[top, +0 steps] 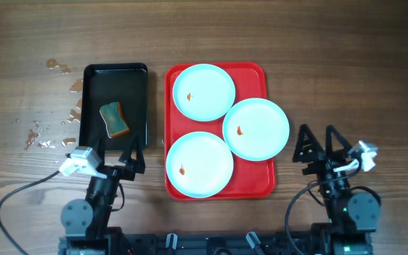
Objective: Clean dirty plates on tray and stack at the side
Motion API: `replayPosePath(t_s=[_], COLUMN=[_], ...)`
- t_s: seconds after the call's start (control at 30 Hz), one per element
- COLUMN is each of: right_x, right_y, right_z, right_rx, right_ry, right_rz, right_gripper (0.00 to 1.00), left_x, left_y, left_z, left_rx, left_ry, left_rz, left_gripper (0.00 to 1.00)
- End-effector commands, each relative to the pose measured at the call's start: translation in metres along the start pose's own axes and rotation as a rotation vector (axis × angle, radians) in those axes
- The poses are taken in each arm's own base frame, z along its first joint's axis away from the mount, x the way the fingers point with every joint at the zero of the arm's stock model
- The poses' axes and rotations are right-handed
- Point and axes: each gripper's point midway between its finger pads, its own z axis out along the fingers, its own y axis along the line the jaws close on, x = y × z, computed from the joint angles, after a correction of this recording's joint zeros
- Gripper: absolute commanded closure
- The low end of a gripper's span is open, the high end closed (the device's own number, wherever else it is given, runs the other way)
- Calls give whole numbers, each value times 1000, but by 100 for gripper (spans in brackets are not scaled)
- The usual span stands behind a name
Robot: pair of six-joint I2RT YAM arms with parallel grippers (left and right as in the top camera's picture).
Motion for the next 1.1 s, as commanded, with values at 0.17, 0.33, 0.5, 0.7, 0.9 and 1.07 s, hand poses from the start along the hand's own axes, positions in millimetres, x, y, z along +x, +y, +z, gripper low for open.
replayPosePath(t_s=[0.17, 0.33, 0.5, 0.7, 0.9, 1.07], right_x=[-18, -19, 12, 65, 65, 66], right_y=[57, 36, 55, 67, 87, 86], right_z=[73, 127, 144, 119, 135, 135], right_rx=[1, 119, 33, 193, 145, 146], right_ry=[605, 900, 1003, 1117, 1041, 1044], right_rz=[-2, -109, 60, -405, -391, -391], right_gripper=[0, 0, 1, 0, 0, 1], left_x=[-96, -84, -26, 10, 96, 151], left_y=[-45, -31, 25, 86, 136, 168], left_z=[41, 73, 55, 32, 54, 77], left_rx=[-113, -263, -544, -905, -929, -904], left_ry=[257, 604, 854, 968, 1148, 1207], left_rz=[-113, -69, -96, -199, -155, -135], left_gripper=[0, 0, 0, 3, 46, 65])
